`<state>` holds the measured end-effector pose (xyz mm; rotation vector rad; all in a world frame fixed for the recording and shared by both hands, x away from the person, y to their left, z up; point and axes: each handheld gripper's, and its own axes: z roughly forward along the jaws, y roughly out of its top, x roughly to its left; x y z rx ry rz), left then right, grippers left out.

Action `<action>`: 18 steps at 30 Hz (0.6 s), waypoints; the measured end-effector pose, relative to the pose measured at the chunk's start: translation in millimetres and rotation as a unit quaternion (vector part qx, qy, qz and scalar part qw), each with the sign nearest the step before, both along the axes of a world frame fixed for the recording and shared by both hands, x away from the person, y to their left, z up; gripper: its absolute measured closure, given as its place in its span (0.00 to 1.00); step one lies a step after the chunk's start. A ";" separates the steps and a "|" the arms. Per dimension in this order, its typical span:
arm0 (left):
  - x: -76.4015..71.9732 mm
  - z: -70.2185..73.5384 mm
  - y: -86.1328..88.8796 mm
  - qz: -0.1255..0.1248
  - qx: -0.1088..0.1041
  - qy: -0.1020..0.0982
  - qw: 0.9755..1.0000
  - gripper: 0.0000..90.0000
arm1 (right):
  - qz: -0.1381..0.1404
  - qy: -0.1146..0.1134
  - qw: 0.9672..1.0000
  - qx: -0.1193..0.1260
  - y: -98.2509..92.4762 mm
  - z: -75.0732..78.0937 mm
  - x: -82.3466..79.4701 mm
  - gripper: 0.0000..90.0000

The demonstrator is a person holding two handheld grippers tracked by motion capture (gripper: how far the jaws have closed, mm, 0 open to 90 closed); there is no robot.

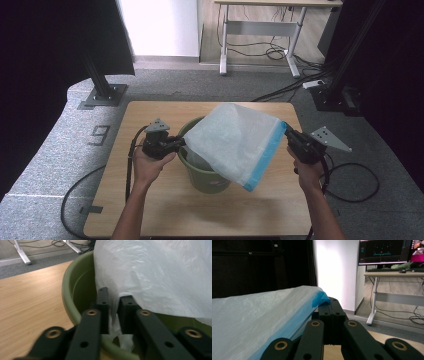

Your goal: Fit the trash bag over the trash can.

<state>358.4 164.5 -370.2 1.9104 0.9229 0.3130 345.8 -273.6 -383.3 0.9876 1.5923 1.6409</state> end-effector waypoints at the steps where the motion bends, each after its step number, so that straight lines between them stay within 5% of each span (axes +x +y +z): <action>1: -3.0 0.0 3.7 0.015 0.000 -0.004 1.000 0.78 | -0.002 0.002 1.000 -0.001 -0.6 -0.4 0.1 0.98; 4: -9.2 1.6 16.1 0.008 -0.016 0.006 1.000 0.59 | -0.008 0.008 1.000 -0.007 -1.6 -2.6 1.2 0.98; 18: -32.8 18.5 32.8 -0.017 -0.036 -0.020 0.999 0.26 | -0.041 0.023 0.999 -0.021 -12.3 -8.3 2.6 0.98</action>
